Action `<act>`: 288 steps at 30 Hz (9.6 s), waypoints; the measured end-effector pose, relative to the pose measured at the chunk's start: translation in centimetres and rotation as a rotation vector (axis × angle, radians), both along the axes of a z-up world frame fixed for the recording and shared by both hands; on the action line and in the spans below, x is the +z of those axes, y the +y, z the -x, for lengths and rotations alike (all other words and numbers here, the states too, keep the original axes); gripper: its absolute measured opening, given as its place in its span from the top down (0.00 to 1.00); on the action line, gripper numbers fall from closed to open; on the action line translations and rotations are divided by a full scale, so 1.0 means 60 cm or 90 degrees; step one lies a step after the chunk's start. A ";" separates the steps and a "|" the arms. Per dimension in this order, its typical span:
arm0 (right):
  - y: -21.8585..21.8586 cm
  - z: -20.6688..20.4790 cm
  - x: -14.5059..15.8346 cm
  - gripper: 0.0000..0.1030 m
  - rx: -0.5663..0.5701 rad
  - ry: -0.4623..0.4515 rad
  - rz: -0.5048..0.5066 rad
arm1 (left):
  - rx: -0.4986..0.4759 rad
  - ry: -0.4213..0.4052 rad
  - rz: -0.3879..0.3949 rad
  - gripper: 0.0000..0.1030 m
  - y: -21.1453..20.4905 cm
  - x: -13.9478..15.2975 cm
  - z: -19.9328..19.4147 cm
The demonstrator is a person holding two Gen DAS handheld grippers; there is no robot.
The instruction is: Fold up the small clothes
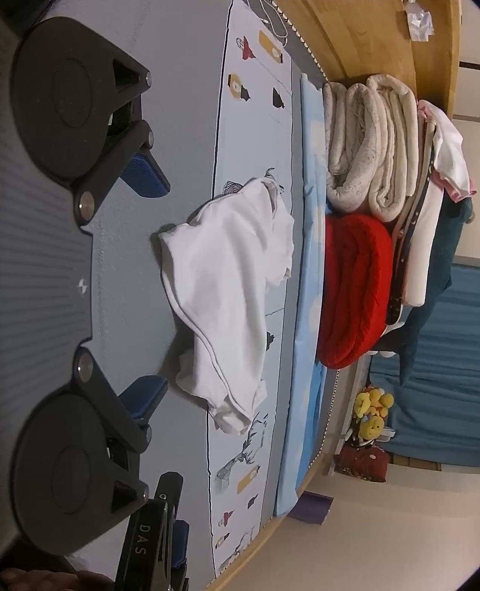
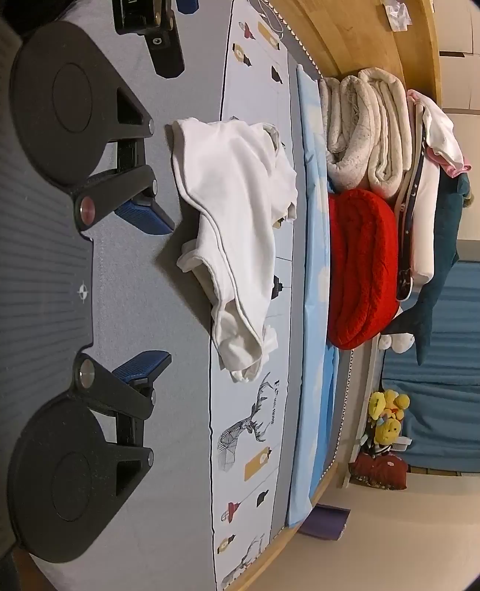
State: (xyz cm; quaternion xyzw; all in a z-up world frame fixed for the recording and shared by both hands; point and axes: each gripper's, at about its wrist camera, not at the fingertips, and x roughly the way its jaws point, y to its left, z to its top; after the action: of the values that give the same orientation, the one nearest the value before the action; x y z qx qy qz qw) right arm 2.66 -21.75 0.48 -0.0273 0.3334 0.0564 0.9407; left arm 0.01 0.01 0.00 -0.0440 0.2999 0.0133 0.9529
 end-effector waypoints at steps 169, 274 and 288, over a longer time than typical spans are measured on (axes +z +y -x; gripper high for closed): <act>0.075 -0.134 -0.083 0.53 0.096 0.026 0.223 | 0.405 -0.184 -0.382 0.14 0.607 -0.361 0.341; -0.295 -0.179 0.039 0.96 -0.168 -0.031 -0.173 | -0.120 0.254 0.145 0.96 0.155 -0.072 -0.176; -0.277 -0.127 -0.085 0.73 0.076 0.348 -0.088 | -0.266 0.420 -0.058 0.91 0.184 -0.116 -0.082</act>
State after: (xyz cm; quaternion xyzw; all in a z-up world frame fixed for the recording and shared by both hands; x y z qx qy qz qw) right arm 10.29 -38.39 -4.60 0.0337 0.5680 0.1395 0.8104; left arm 4.95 11.05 -6.98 0.0669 0.5917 -0.1545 0.7883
